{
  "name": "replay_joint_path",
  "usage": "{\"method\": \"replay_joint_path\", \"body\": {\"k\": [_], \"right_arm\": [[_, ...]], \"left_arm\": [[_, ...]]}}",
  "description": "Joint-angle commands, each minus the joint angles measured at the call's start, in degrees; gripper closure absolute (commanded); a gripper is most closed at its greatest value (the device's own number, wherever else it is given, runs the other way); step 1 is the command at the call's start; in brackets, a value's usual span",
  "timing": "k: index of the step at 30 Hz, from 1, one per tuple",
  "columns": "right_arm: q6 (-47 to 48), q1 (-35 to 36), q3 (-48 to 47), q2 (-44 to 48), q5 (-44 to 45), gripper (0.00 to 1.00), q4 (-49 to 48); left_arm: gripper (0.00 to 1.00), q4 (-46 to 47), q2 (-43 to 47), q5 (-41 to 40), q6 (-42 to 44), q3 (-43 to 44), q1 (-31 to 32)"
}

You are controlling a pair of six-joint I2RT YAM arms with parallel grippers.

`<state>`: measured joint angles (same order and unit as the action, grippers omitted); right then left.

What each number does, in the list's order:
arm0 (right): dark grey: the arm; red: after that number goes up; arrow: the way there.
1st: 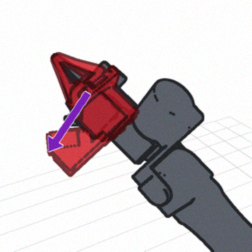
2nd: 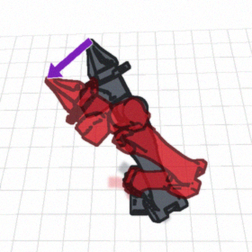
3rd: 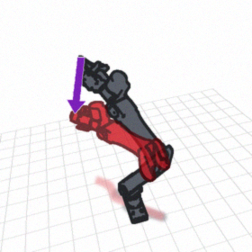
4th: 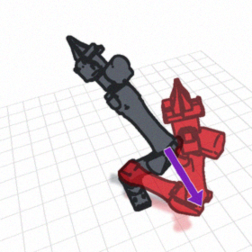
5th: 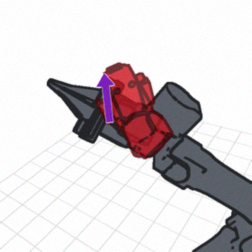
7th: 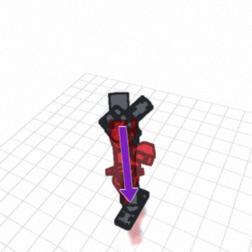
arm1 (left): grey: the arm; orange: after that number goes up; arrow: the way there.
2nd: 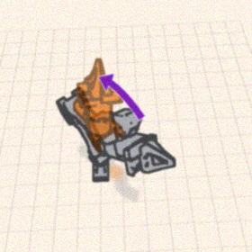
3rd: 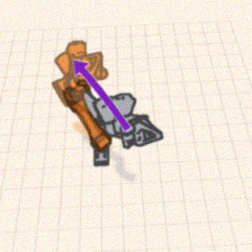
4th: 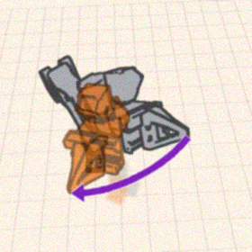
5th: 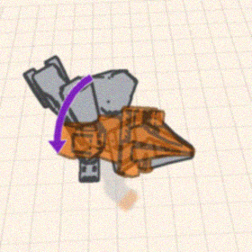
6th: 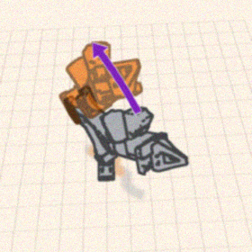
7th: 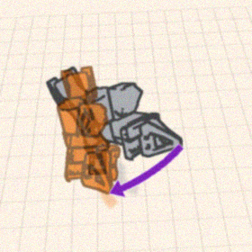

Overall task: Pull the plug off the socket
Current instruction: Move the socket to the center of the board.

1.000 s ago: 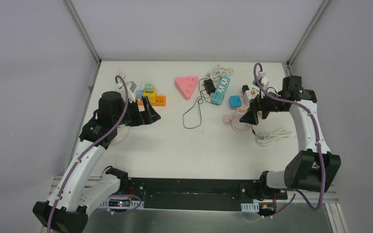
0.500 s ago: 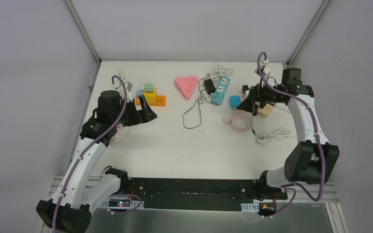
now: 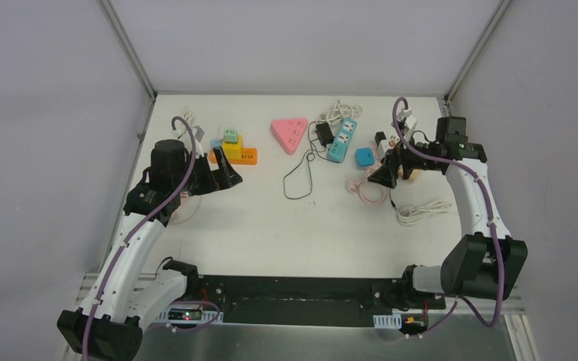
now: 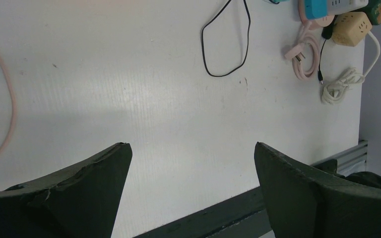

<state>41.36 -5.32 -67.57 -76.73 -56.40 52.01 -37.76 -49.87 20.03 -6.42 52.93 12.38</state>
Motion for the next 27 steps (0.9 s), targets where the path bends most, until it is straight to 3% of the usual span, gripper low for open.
{"method": "replay_joint_path", "body": {"k": [1, 11, 27], "right_arm": [[5.03, 0.31, -0.57, 1.77, 0.37, 0.00, 1.58], [-0.70, 0.07, -0.01, 1.49, 6.23, 0.00, -2.33], [-2.63, 0.05, 0.69, 0.77, 4.85, 0.00, -3.62]], "left_arm": [[0.01, 1.42, 0.79, -0.34, 0.35, 0.09, -0.95], [0.01, 1.37, 1.01, 0.20, 0.11, 0.10, -1.04], [0.01, 1.39, 1.59, -0.08, 0.24, -0.02, -1.14]]}}
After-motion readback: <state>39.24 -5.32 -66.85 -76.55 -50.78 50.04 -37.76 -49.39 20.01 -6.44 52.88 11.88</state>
